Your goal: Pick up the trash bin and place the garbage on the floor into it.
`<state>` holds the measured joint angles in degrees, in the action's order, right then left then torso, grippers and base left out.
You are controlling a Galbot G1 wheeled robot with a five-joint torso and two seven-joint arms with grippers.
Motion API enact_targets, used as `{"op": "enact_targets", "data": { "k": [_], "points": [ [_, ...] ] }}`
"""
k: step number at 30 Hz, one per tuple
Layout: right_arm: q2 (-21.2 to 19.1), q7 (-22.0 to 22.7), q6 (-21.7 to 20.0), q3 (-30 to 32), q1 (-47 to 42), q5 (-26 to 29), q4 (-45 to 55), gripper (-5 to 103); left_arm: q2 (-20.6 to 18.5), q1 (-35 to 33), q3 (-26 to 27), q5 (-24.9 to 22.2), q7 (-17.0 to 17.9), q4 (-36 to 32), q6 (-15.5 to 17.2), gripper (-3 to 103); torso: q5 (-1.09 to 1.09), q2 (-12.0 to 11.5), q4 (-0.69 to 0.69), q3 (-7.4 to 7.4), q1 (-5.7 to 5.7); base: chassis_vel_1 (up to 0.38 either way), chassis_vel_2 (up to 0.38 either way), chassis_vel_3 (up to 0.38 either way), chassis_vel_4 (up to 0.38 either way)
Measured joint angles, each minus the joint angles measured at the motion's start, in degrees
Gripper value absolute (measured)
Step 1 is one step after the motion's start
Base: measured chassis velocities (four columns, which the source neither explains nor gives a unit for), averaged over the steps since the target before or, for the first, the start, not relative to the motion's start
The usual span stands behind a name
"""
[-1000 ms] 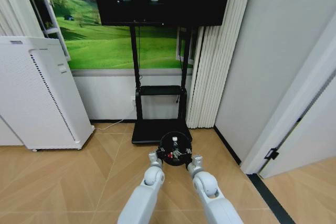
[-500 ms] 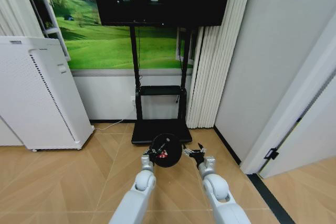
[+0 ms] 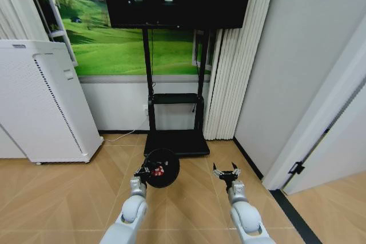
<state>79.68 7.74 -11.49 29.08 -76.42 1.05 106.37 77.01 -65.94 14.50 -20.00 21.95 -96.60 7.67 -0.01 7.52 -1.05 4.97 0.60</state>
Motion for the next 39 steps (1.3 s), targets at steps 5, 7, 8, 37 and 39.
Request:
{"op": "enact_targets", "data": {
  "k": [5, 7, 8, 37, 39],
  "points": [
    [-0.3, 0.1, -0.8, -0.6, -1.0, -0.2, 1.4, 100, 0.3, -0.6, 0.1, 0.1, 0.3, -1.1, 0.0, 3, -0.01, 0.0, 0.00, 0.01, 0.00, 0.166, 0.105, -0.177, -0.098],
    [-0.2, 0.3, -0.9, -0.9, -1.3, -0.3, 1.9, 100, 0.4, -1.2, 0.1, 0.2, 0.4, -1.6, 0.0, 3, 0.02, 0.0, 0.00, 0.00, 0.00, 0.258, 0.081, -0.267, -0.086],
    [-0.2, 0.4, -1.0, -1.0, -1.4, -0.3, 2.0, 100, 0.4, -1.5, 0.1, 0.3, 0.5, -1.9, 0.0, 3, 0.00, 0.0, 0.01, 0.00, 0.00, 0.314, 0.079, -0.291, -0.029],
    [-0.5, -0.2, 0.3, -0.6, -3.2, -1.6, 2.2, 100, 0.9, -3.9, 1.1, 1.1, 0.7, -4.2, -0.3, 3, 0.05, 0.0, 0.01, 0.00, -0.02, 0.426, -0.010, -0.431, 0.020],
    [-0.6, -0.3, 0.5, -0.6, -2.9, -1.4, 1.9, 100, 1.0, -4.0, 1.1, 1.1, 0.7, -4.3, -0.3, 3, -0.02, 0.0, -0.01, 0.00, -0.02, 0.294, 0.293, -0.309, -0.386]
  ]
}}
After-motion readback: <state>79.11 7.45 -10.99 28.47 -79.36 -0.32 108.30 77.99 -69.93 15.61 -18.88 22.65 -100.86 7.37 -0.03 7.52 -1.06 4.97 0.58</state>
